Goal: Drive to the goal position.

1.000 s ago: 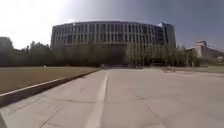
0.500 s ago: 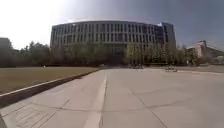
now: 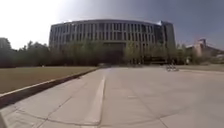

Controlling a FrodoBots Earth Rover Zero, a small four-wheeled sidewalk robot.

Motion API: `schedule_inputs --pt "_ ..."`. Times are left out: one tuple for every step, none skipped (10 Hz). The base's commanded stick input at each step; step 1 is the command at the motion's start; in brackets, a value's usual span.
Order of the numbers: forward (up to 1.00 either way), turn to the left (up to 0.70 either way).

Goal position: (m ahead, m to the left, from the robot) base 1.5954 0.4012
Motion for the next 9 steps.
schedule_inputs --pt "0.70 0.00" --pt "0.70 0.00" --pt "0.70 0.00" --pt "0.70 0.00" --pt "0.70 0.00" --pt "0.70 0.00" --pt "0.70 0.00" --pt "0.70 -0.15" --pt "0.70 -0.19"
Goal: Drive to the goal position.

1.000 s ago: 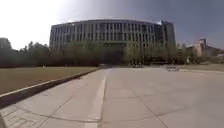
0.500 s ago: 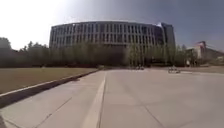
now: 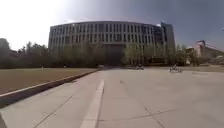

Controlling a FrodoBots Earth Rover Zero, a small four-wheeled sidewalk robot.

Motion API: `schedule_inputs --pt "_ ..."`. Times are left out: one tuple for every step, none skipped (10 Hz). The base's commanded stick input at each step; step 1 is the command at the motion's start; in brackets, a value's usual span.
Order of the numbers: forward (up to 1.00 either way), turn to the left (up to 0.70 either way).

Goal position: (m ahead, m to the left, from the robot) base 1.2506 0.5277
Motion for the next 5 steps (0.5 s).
schedule_inputs --pt "0.70 0.00" --pt "0.70 0.00" --pt "0.70 0.00" --pt "0.70 0.00" --pt "0.70 0.00"
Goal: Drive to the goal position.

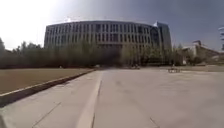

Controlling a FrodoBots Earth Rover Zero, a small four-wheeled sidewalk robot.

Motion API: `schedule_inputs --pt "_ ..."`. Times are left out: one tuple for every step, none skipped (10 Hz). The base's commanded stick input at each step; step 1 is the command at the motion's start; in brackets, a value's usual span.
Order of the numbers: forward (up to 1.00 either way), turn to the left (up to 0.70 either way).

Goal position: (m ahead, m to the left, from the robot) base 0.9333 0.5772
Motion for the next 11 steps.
schedule_inputs --pt "0.70 0.00" --pt "0.70 0.00" --pt "0.70 0.00" --pt "0.70 0.00" --pt "0.70 0.00" --pt "0.70 0.00" --pt "0.70 0.00" --pt "0.70 0.00" --pt "0.70 0.00" --pt "0.70 0.00" --pt "0.70 0.00"
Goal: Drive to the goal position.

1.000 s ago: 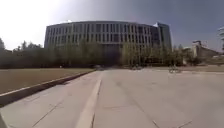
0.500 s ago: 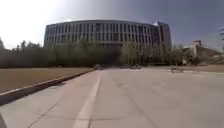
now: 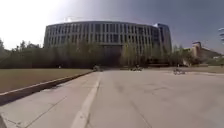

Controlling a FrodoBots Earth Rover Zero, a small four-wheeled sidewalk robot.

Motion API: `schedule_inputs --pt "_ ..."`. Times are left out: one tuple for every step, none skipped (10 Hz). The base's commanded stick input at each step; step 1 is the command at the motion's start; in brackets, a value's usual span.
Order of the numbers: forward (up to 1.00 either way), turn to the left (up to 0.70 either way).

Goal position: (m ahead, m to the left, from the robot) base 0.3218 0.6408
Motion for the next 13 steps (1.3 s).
schedule_inputs --pt "0.70 0.00" --pt "0.70 0.00" --pt "0.70 0.00" --pt "0.70 0.00" --pt "0.70 0.20" --pt "0.70 0.31" --pt "0.70 0.35" --pt "0.70 0.17" --pt "0.70 0.00" --pt "0.70 0.00" --pt "0.70 0.00" --pt "0.70 0.00" --pt "0.70 0.00"
